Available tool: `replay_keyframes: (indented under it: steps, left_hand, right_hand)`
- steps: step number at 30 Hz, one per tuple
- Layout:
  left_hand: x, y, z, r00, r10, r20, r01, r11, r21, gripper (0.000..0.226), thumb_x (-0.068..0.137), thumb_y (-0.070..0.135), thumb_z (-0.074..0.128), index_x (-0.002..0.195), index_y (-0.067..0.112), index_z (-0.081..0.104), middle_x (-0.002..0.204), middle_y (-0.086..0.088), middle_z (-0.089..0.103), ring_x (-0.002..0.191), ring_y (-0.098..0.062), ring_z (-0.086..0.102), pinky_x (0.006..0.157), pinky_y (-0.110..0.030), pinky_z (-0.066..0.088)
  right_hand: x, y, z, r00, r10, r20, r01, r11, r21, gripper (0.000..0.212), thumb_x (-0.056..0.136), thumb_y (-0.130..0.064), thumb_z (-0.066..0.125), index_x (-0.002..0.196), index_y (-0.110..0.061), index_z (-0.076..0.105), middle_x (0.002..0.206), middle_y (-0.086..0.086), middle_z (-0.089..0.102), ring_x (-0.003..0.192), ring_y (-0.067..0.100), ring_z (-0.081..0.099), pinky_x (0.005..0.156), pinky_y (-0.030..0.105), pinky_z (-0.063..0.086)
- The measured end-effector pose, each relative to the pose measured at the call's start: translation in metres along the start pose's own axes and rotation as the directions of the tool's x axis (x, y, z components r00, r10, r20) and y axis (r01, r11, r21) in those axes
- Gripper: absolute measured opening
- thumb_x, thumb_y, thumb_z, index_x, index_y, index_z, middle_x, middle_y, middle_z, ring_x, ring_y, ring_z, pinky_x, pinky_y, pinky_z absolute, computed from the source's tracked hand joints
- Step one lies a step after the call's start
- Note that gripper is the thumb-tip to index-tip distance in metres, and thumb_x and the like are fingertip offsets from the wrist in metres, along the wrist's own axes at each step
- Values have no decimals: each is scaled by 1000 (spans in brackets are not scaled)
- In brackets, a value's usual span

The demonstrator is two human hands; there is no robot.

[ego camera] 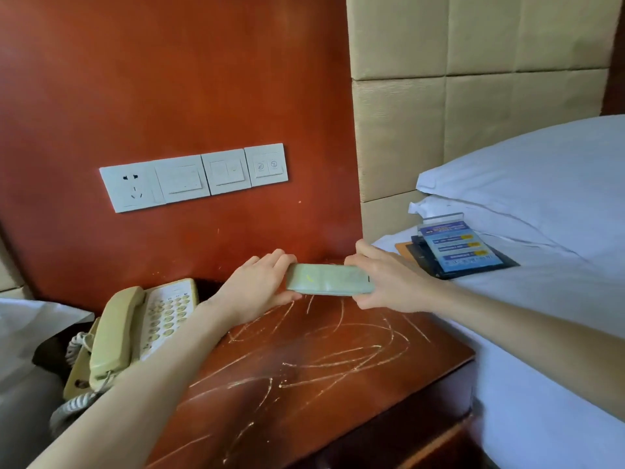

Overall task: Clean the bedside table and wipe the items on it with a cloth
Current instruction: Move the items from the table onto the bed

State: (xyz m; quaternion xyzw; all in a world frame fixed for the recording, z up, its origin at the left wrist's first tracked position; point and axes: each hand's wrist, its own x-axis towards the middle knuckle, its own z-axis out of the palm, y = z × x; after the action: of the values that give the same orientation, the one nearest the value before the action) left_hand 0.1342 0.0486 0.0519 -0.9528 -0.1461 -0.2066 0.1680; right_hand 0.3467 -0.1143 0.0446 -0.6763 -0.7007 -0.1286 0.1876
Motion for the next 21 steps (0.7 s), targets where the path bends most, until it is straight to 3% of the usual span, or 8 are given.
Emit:
replay_keyframes:
  steps: [3,6,9,11,13,15,18,21]
  left_hand:
    - [26,21,9,999,36,-31,-37,999,-15,59,90,58,49,131,15,43,117,2,52,97,-18,56,87,-29,42]
    - [53,41,17,998,35,-58,-38,998,-45,60,90,59,48,132,16,43,118,2,53,95,-18,55,86,-28,40]
    - [79,61,27,997,15,-73,-23,995,-101,59,89,57,51,131,16,44,118,0,53,94,-21,55,84,-30,39]
    - [95,73,34,997,-2,-72,-9,989,-149,57,89,55,54,130,16,45,118,1,53,96,-22,55,84,-31,40]
    - [111,84,41,998,-19,-62,7,981,-195,54,89,53,56,129,17,45,117,1,52,98,-22,56,85,-32,40]
    - [126,94,49,999,-30,-45,19,972,-236,53,90,51,57,128,17,45,117,1,52,98,-22,57,86,-33,41]
    - [146,110,61,997,-72,-19,62,941,-334,51,90,47,59,130,18,43,120,2,52,100,-21,57,83,-32,40]
    - [164,125,71,993,-121,12,115,898,-424,49,91,45,58,129,17,43,120,1,53,98,-23,57,83,-34,43]
  right_hand:
    - [-14,34,-9,995,94,-17,-90,985,145,36,74,-36,68,106,-28,55,97,-14,36,76,7,51,66,30,46]
    - [-28,68,-17,986,163,-40,-147,955,259,32,70,-35,71,95,-40,53,99,-18,39,82,1,52,66,23,43]
    - [-38,97,-22,963,259,-75,-223,921,321,38,67,-34,75,102,-32,59,102,-18,41,87,5,55,70,31,53]
    - [-43,115,-24,947,300,-114,-253,916,312,42,67,-28,77,106,-27,61,103,-18,43,95,7,54,82,25,48]
    - [-49,130,-26,936,332,-122,-268,891,366,45,68,-21,80,107,-30,62,104,-19,45,98,6,54,82,16,45]
    - [-54,143,-28,922,363,-133,-278,861,426,51,67,-14,82,108,-35,61,104,-18,47,100,9,55,83,16,45]
    - [-58,165,-30,880,433,-195,-318,841,437,60,64,-10,86,119,-19,62,107,-1,52,102,19,58,93,30,46]
    - [-61,184,-34,846,489,-213,-350,810,472,67,64,-4,85,125,-8,59,114,8,51,100,24,60,91,33,49]
